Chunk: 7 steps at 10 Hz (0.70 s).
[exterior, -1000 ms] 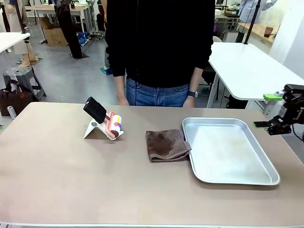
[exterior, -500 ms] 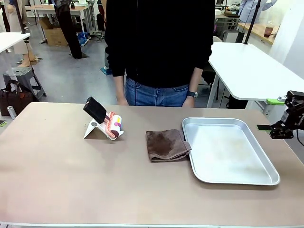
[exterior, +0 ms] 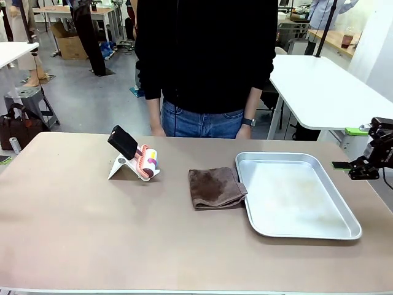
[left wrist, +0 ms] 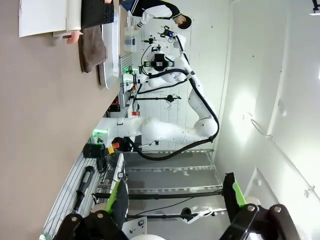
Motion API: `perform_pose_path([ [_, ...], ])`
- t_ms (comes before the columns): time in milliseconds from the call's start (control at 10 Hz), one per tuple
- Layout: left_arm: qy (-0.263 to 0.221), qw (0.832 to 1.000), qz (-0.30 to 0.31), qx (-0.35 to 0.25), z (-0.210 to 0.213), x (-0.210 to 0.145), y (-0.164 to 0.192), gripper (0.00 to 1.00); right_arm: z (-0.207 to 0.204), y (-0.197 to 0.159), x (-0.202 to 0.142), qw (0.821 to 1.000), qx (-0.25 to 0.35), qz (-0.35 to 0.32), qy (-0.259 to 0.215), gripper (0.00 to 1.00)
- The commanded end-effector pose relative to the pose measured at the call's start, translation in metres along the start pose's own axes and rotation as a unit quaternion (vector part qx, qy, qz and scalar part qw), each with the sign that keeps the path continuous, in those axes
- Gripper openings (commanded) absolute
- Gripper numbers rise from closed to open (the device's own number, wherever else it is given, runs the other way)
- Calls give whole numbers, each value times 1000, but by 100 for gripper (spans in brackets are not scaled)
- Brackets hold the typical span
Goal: Clean the surface of the table.
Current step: Return the Lint Roller and towel to their original positions.
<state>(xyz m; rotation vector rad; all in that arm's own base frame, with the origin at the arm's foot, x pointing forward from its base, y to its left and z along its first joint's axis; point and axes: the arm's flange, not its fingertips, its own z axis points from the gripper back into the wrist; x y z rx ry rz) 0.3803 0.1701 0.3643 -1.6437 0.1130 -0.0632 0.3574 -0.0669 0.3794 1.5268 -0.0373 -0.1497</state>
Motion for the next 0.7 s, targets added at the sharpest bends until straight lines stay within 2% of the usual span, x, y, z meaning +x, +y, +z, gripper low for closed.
perform_pose_path([
  [0, 2, 1000, -5, 2, 1, -5, 1, 99, 2, 5, -2, 1000, -1, -6, 7, 100],
  [600, 2, 1000, -5, 2, 1, -5, 1, 99, 2, 5, -2, 1000, -1, -6, 7, 100],
])
